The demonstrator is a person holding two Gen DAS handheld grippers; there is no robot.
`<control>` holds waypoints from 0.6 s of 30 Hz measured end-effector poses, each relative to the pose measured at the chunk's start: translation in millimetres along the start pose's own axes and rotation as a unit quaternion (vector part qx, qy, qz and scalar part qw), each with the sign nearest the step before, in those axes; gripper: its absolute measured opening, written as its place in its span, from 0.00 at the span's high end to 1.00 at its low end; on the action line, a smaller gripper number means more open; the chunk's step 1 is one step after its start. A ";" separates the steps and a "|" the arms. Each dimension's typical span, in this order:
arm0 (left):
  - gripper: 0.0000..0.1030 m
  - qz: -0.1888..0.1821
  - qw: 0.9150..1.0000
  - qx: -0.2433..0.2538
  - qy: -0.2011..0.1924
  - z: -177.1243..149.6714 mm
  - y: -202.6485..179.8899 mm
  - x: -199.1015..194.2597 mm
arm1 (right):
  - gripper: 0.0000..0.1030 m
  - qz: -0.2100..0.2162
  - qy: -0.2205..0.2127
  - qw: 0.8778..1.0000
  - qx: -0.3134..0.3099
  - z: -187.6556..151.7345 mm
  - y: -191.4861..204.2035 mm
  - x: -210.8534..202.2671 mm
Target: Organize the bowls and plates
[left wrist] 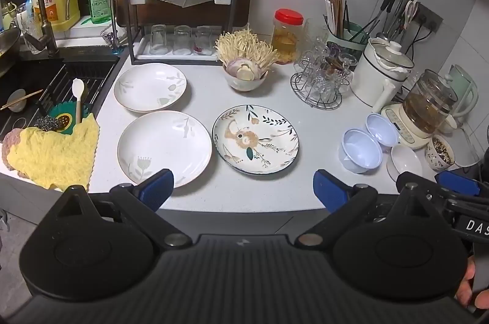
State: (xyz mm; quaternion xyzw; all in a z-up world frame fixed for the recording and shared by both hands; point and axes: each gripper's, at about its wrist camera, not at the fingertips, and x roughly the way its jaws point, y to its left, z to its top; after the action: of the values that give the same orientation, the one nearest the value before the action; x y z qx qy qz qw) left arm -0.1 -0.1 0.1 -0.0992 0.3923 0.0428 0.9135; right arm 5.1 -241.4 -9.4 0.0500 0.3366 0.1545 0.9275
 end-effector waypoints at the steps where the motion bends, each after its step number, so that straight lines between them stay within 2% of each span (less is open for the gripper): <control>1: 0.03 0.000 1.000 0.000 0.002 0.1 -0.1 0.2 | 0.00 0.000 0.000 1.000 -0.001 -0.3 0.8 0.4; 10: 0.03 -0.007 1.000 -0.003 0.006 11.7 -8.7 -1.7 | 0.00 0.006 0.005 1.000 0.013 1.4 -4.3 -5.1; 14: 0.03 -0.006 1.000 0.008 -0.004 5.0 -7.4 -3.4 | 0.00 -0.004 -0.001 1.000 0.006 -0.6 -0.3 -7.4; 18: 0.03 -0.009 1.000 -0.002 -0.001 4.9 -3.2 -2.5 | 0.00 0.001 -0.004 1.000 0.001 -0.4 0.6 -8.3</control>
State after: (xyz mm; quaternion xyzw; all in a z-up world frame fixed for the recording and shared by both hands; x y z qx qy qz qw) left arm 2.1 -2.2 5.7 -0.1046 0.3905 0.0356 0.9139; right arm -1.3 -243.5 -4.5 0.0513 0.3332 0.1548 0.9287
